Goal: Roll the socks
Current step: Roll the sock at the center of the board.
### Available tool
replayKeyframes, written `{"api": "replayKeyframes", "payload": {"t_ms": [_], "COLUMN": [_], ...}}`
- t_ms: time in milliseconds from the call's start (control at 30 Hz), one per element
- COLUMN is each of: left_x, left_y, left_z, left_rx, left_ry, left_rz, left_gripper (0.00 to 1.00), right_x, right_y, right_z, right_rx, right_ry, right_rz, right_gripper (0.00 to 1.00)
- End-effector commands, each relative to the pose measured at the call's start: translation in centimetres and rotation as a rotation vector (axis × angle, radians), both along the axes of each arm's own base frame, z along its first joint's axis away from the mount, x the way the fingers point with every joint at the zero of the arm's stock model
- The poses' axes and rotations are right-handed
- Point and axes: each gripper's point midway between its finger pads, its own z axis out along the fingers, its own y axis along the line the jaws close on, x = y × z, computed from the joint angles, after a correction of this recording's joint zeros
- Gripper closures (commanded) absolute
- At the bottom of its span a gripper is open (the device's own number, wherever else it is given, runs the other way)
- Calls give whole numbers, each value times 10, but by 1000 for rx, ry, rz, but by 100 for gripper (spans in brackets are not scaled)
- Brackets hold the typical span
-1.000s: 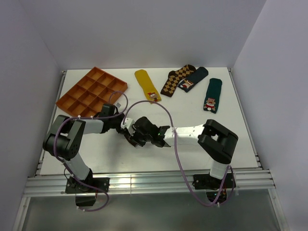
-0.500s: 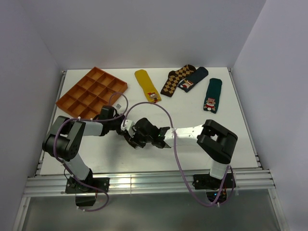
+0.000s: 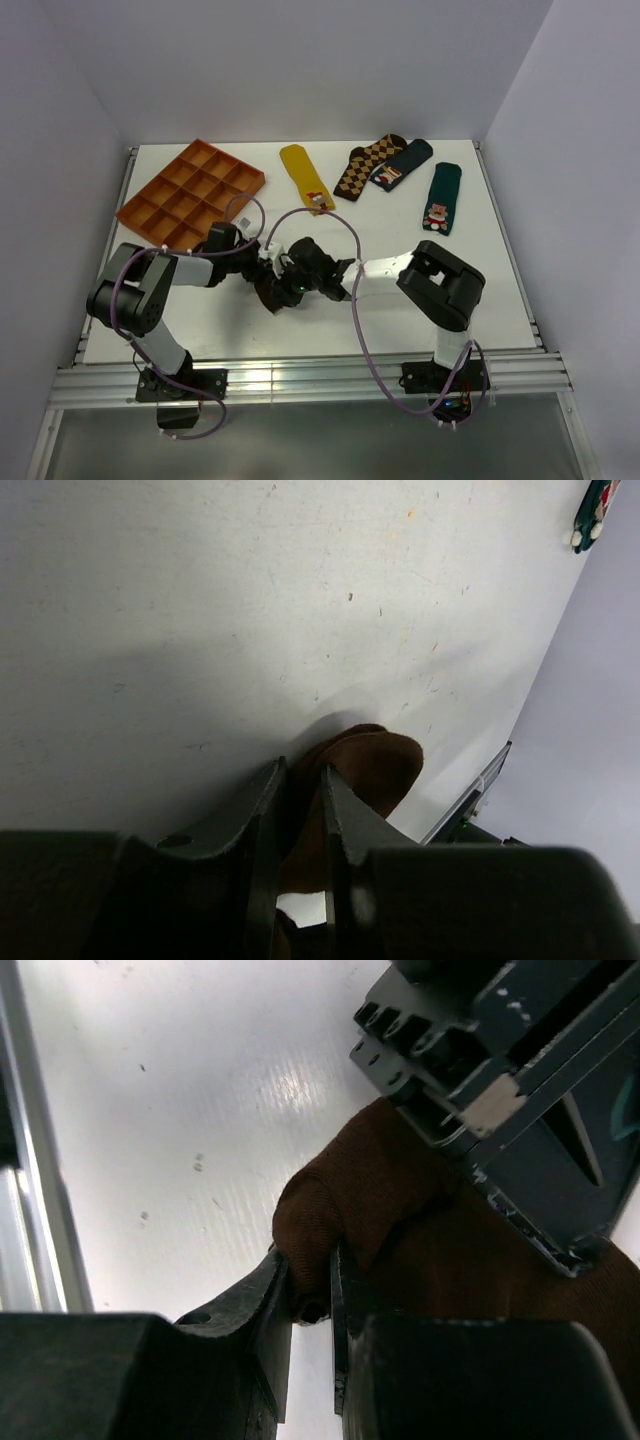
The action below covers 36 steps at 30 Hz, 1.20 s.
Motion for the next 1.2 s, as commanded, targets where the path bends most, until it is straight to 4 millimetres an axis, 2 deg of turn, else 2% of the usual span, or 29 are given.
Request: {"api": "replayKeyframes", "payload": {"t_ms": [0,167,333,433,467,500,533,567,667,700,767,800,833,900,933,967,1000,1033,1067,1100,1133,1167], "left_x": [6,17,24,32,37,38,42,47,55,53,52,50,45,34,27,22,12,5,-3,-14,-20,-32], "left_y": [0,3,11,23,29,36,40,48,68,77,85,96,101,106,108,108,110,106,105,105,104,102], "left_z": [10,31,38,44,46,47,57,60,78,75,90,88,98,96,103,103,93,99,94,79,80,65], "left_rx": [4,4,33,73,98,123,128,155,199,227,222,260,250,253,233,224,217,179,169,167,133,126], "left_ry": [-61,-135,-145,-153,-170,-160,-185,-200,-225,-198,-220,-217,-226,-220,-228,-219,-193,-202,-187,-154,-155,-123], "left_rz": [22,63,135,208,249,278,304,350,442,470,513,557,582,598,612,614,621,606,599,593,595,574], "left_gripper": [74,72,61,47,36,31,27,19,12,10,8,8,9,9,10,11,12,12,14,15,15,16], "right_x": [-18,-15,-9,-8,-6,-6,-5,-3,-2,-1,-1,1,3,5,6,7,8,9,8,9,10,10], "right_y": [-5,-13,-21,-25,-27,-28,-29,-30,-32,-32,-33,-34,-33,-34,-34,-35,-35,-34,-35,-34,-33,-34], "right_z": [-24,-37,-49,-56,-60,-62,-64,-64,-68,-69,-69,-70,-70,-71,-72,-72,-73,-72,-74,-75,-74,-77], "right_rx": [-36,-37,-59,-74,-79,-89,-95,-99,-101,-100,-96,-98,-101,-109,-113,-117,-120,-119,-126,-125,-123,-129], "right_ry": [160,284,404,447,464,472,480,491,523,530,552,564,571,594,603,624,633,639,662,672,684,705], "right_rz": [14,-29,-95,-124,-141,-151,-157,-167,-183,-190,-204,-216,-225,-251,-260,-276,-290,-298,-314,-319,-323,-339], "right_gripper": [100,100,100,100,100,100,100,100,100,100,100,100,100,100,100,100,100,100,100,100,100,100]}}
